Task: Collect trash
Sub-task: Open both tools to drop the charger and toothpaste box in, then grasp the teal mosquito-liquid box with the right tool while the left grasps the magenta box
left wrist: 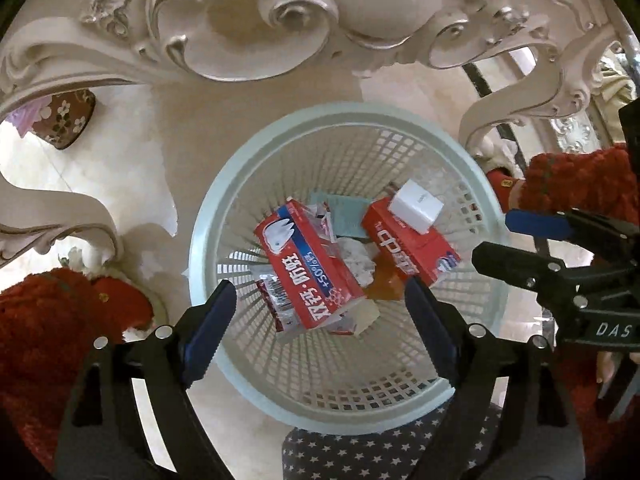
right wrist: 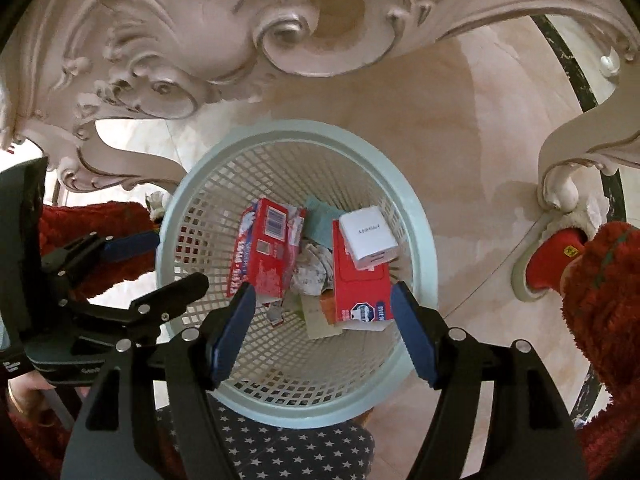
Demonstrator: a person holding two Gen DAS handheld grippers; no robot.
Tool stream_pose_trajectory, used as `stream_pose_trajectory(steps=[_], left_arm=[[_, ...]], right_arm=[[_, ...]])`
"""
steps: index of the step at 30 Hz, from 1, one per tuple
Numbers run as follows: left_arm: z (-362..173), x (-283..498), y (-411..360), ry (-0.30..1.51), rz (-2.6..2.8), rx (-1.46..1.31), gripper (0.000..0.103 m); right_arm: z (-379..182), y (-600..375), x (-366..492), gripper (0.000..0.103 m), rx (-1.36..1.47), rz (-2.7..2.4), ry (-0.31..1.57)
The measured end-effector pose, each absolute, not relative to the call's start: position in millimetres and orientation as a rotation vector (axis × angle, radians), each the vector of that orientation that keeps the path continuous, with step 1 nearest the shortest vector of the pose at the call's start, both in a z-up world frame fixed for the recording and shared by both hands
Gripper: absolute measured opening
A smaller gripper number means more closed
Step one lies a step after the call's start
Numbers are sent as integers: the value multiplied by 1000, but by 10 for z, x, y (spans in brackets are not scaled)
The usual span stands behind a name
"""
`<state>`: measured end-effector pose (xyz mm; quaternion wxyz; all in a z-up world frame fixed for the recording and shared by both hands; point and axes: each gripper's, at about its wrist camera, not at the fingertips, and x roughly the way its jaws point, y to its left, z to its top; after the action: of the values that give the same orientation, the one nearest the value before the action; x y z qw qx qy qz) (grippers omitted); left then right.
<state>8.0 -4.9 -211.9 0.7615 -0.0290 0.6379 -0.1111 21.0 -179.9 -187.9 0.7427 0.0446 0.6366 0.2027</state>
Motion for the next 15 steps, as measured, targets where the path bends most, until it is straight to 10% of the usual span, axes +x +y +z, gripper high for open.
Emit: stream_pose_trajectory(steps=[15], left_arm=[[340,262,646,855,-302,-46,84]], right_arm=[[607,-2164,378,73,43,680,793]])
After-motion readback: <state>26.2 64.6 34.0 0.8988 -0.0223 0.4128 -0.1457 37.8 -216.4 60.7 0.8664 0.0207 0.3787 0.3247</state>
